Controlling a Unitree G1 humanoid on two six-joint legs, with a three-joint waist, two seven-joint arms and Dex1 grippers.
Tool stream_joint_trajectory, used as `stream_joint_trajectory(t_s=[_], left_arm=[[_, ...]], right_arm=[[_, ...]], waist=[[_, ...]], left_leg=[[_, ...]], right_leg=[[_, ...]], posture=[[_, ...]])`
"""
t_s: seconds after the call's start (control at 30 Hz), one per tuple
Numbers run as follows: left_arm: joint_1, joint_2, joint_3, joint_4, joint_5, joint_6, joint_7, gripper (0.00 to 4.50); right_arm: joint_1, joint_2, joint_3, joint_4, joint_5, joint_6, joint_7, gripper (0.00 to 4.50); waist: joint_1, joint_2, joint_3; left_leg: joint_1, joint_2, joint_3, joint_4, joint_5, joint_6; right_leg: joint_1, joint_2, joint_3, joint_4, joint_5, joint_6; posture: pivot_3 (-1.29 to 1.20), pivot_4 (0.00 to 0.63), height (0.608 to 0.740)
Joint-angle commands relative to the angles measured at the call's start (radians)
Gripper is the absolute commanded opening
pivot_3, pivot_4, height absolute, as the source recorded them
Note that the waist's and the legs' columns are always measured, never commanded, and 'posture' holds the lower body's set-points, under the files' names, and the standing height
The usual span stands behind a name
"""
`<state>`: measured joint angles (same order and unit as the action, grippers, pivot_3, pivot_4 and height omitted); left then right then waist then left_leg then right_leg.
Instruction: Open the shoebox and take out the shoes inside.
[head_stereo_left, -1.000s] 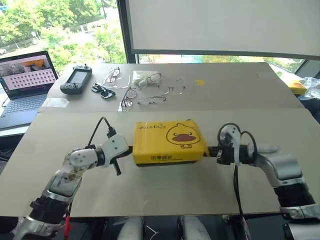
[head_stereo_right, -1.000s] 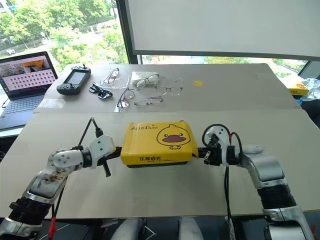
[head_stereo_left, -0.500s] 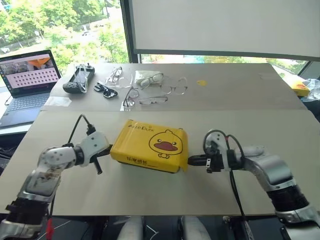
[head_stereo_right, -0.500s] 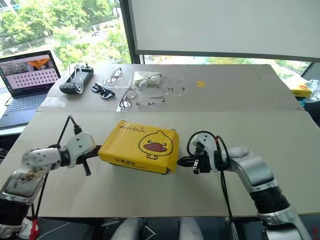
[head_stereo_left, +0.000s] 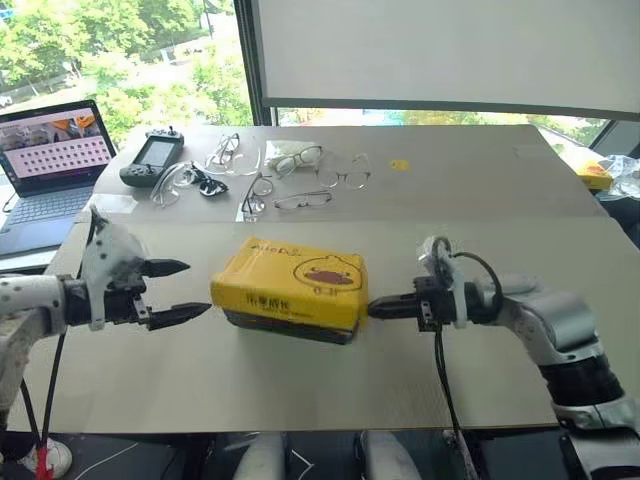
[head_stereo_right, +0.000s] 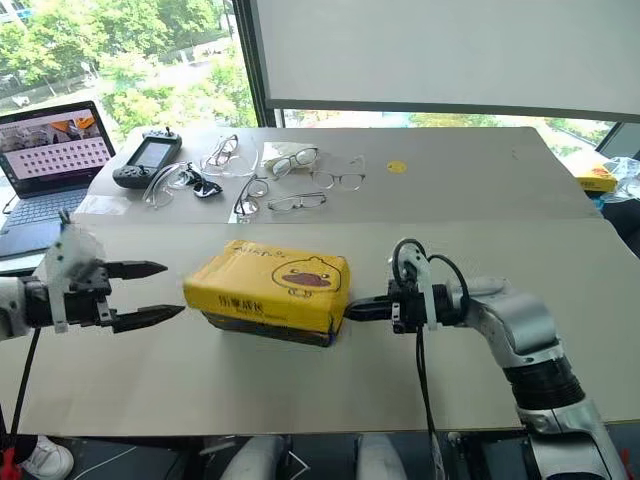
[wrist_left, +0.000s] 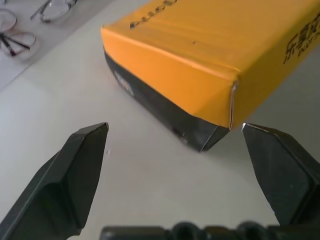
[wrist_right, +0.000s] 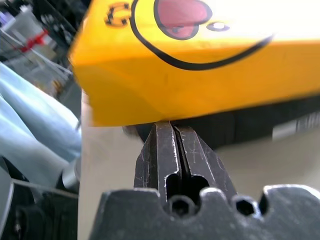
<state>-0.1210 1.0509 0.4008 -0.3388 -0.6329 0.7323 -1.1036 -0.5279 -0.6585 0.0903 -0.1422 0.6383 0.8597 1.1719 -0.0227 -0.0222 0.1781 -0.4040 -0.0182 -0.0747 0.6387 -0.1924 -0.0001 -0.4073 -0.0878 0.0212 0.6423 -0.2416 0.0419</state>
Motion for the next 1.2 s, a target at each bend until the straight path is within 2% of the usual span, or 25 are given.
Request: stream_joint_trajectory(t_s=[0.03,0.17,0.23,0.37,0.53,0.6,0.7,0.83,0.93,0.97,1.1,1.2], left_arm=[[-0.043,0.027,0.084,-0.071,-0.123,0.124,0.041,4.42],[-0.051,0.031,0.128,-0.089,-0.165,0.172,0.079,4.42],[-0.047,0.031,0.139,-0.094,-0.181,0.191,0.093,4.42],[-0.024,0.028,0.16,-0.114,-0.21,0.224,0.11,4.42],[-0.039,0.027,0.158,-0.125,-0.246,0.239,0.13,4.42],[-0.046,0.035,0.158,-0.122,-0.265,0.248,0.133,4.42],[-0.051,0.065,0.154,-0.124,-0.317,0.288,0.104,4.42],[-0.069,0.088,0.097,-0.121,-0.301,0.263,0.096,4.42],[-0.1,0.089,0.046,-0.1,-0.271,0.226,0.095,4.5],[-0.108,0.091,0.031,-0.093,-0.264,0.218,0.088,4.5],[-0.132,0.124,-0.044,-0.062,-0.204,0.164,0.041,4.5],[-0.159,0.135,-0.064,-0.039,-0.186,0.143,0.026,4.5]], right_arm=[[-0.086,0.024,-0.082,0.02,0.09,0.049,-0.014,0.1],[-0.144,0.042,-0.13,0.062,0.131,0.059,-0.029,0.1],[-0.185,0.073,-0.163,0.097,0.139,0.04,-0.066,0.1],[-0.337,0.177,-0.2,0.3,0.016,-0.077,-0.282,0.1],[-0.363,0.163,-0.189,0.344,-0.026,-0.113,-0.281,0.1],[-0.378,0.148,-0.184,0.327,-0.011,-0.031,-0.294,0.1],[-0.398,0.1,-0.11,0.201,0.001,0.118,-0.302,0.1],[-0.457,0.069,0.045,0.063,-0.074,0.235,-0.359,0.1],[-0.508,0.102,0.083,0.034,0.008,0.342,-0.303,0.76],[-0.514,0.111,0.108,0.019,0.009,0.352,-0.297,1.15],[-0.543,0.153,0.258,0.037,-0.095,0.33,-0.338,2.57],[-0.544,0.157,0.322,0.051,-0.138,0.319,-0.336,3.59]], waist=[[-0.001,0.0,0.0],[0.001,0.0,0.0],[-0.002,0.0,0.0],[-0.017,0.0,0.0],[-0.013,0.0,0.0],[-0.014,0.0,0.0],[-0.017,0.0,0.001],[-0.031,0.001,0.001],[-0.032,0.001,0.001],[-0.03,0.001,0.001],[-0.027,0.001,0.001],[-0.023,0.001,0.001]], left_leg=[[0.0,0.0,0.0,0.0,0.0,0.0],[0.0,0.0,0.0,0.0,0.0,0.0],[0.0,0.0,0.0,0.0,0.0,0.0],[0.001,0.0,0.001,0.0,0.0,0.0],[-0.001,0.0,0.001,-0.001,0.0,-0.001],[-0.004,-0.001,0.001,-0.001,0.0,-0.001],[-0.01,-0.001,0.004,-0.001,0.0,-0.001],[-0.009,0.0,0.006,-0.001,0.0,-0.001],[-0.005,0.001,0.007,-0.001,0.0,-0.001],[-0.005,0.002,0.008,-0.001,0.0,-0.001],[-0.005,0.002,0.008,-0.001,0.0,-0.001],[-0.005,0.002,0.01,-0.001,0.0,-0.001]], right_leg=[[0.0,0.0,0.0,0.0,0.0,0.0],[0.0,0.0,0.0,0.0,0.001,-0.001],[0.0,0.001,0.0,0.0,0.004,-0.006],[0.0,0.001,0.001,0.001,0.005,-0.008],[-0.002,0.002,0.001,0.001,0.004,-0.008],[-0.006,0.001,0.002,0.001,0.005,-0.008],[-0.015,0.001,0.006,0.005,0.005,-0.008],[-0.016,0.002,0.008,0.006,0.005,-0.008],[-0.014,0.004,0.011,0.007,0.005,-0.009],[-0.014,0.005,0.011,0.007,0.005,-0.009],[-0.015,0.005,0.012,0.006,0.006,-0.009],[-0.016,0.005,0.013,0.006,0.006,-0.01]], posture=[[0.0,0.15,0.74],[0.0,0.15,0.74],[0.0,0.15,0.74],[0.0,0.15,0.74],[0.0,0.15,0.74],[0.0,0.15,0.74],[0.0,0.15,0.74],[0.0,0.15,0.74],[0.0,0.15,0.74],[0.0,0.15,0.74],[0.0,0.15,0.74],[0.0,0.15,0.74]])
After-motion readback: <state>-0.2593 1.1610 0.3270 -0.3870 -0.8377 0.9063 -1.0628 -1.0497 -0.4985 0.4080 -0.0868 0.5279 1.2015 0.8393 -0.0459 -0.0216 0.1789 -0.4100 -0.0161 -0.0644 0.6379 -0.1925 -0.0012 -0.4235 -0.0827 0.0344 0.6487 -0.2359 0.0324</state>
